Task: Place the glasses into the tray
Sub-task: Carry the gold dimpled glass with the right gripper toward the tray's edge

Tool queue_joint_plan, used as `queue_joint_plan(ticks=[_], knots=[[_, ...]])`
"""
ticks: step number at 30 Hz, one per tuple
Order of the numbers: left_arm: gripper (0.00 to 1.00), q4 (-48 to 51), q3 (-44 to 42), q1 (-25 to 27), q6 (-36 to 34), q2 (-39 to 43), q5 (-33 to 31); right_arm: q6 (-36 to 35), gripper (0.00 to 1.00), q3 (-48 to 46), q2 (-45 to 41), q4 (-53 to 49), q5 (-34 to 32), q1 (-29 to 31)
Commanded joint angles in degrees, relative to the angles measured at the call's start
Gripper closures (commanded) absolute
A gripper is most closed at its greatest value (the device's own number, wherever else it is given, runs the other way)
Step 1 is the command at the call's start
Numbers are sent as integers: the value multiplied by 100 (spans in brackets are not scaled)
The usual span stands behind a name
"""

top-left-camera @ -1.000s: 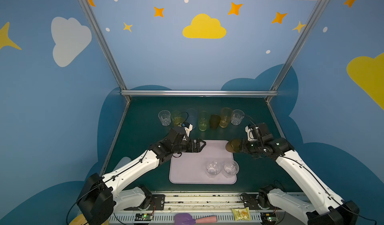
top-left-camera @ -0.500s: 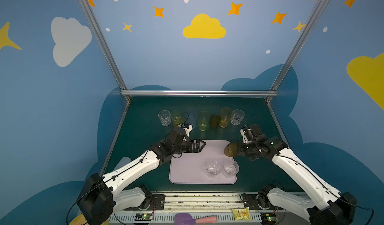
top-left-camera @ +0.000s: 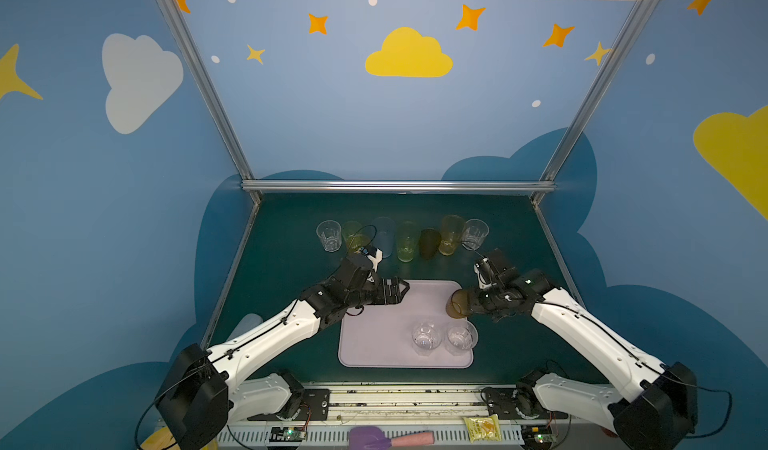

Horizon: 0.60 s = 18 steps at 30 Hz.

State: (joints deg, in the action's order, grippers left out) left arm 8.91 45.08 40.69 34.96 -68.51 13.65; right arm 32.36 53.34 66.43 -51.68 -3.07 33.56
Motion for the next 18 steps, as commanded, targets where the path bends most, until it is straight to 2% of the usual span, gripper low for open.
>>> queue_joint_plan(ticks=[1,15,18], knots=[[0,59,-95,16,37,-2,-109,42,100,-124,117,-47,-93,49],[0,144,-141,18,39,57,-118,122,100,-306,423,208,-159,81],[0,163,-147,16,48,71,-279,130,95,-324,525,287,-159,80]])
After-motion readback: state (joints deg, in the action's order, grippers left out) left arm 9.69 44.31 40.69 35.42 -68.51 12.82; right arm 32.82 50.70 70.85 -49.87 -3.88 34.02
